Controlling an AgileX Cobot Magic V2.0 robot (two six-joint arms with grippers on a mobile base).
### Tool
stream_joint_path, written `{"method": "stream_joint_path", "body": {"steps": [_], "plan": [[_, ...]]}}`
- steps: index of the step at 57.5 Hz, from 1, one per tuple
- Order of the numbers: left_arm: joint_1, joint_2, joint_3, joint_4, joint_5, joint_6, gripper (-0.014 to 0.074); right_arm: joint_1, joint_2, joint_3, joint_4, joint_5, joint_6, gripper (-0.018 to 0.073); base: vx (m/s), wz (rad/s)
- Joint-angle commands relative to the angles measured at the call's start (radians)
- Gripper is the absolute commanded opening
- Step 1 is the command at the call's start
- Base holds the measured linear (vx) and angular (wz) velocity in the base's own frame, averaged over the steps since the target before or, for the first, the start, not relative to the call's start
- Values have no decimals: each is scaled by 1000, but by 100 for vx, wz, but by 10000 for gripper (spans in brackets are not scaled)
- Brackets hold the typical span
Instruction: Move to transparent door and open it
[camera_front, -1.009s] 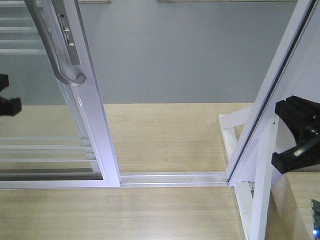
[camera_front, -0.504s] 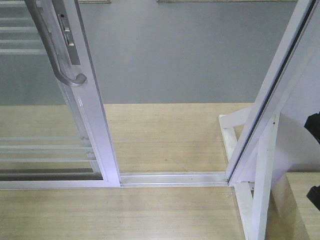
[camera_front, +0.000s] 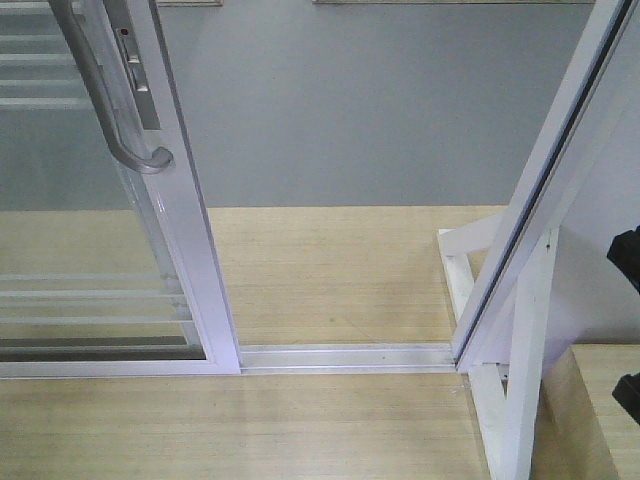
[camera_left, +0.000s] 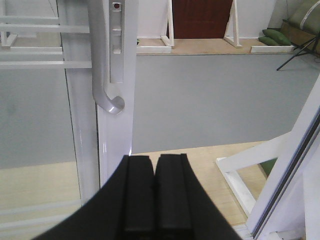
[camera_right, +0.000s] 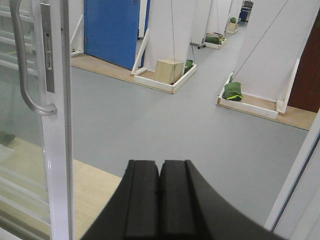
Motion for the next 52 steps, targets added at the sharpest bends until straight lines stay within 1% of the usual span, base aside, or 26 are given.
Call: {"method": "stream_joint_path", "body": {"steps": [1,6,11,13,15,27,31,38,44,52], "plan": [[-7,6,-27,-13,-82,-6,0,0,6,-29,-1,-80,-8,2,0,0],[-7,6,-27,1,-87,-6,0,0,6,-29,-1,-80,-8,2,0,0],[-7,6,-27,98,-85,-11,0,0,6,-29,-1,-80,-8,2,0,0],[-7,6,-27,127,-83,-28,0,0,6,-29,-1,-80,-8,2,0,0],[-7,6,-27,139,-81,-37,0,0,6,-29,-1,-80,-8,2,0,0],[-7,5,-25,144,-79,-53,0,0,6,-29,-1,-80,-8,2,0,0],[-1,-28,-5,145,-79,-51,0,0,6,-29,-1,-80,-8,2,0,0],[28,-138,108,145,-102,-51,0,0,6,-29,-1,-80,-8,2,0,0],[36,-228,230,143,-103,-53,0,0,6,-29,-1,-80,-8,2,0,0],[38,-317,341,133,-133,-54,0,0,6,-29,-1,-80,-8,2,0,0]]}}
